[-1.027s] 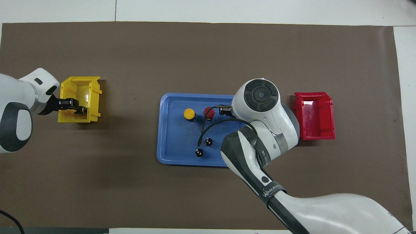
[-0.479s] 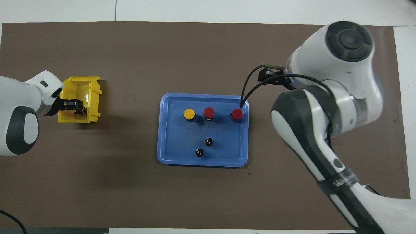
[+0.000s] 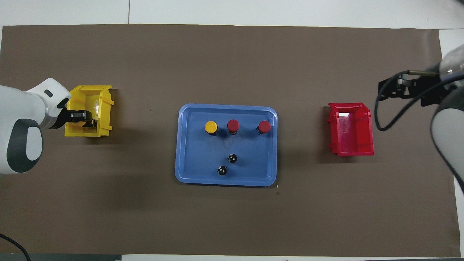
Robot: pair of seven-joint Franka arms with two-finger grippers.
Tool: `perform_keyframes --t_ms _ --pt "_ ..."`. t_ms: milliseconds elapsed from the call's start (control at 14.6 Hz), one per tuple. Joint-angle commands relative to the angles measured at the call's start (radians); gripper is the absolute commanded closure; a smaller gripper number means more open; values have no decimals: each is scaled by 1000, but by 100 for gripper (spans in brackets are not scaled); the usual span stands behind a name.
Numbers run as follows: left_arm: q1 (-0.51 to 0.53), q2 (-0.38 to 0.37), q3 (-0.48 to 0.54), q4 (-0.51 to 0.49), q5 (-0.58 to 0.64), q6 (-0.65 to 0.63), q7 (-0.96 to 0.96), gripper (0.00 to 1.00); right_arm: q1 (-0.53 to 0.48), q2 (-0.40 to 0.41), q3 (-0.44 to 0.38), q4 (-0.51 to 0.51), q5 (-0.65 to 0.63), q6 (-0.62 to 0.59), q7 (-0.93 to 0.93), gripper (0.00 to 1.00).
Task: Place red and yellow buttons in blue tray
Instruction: 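Withdraw the right gripper to rest while the left gripper lifts the yellow button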
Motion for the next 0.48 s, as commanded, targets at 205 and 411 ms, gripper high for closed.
perform_keyframes --t_ms 205,411 --pt "7 -2 -1 -34 -8 54 7 37 -64 -51 7 -37 -5 -62 -106 0" --pt "7 1 1 -29 -8 52 7 96 -65 -51 7 -37 1 -57 -109 0"
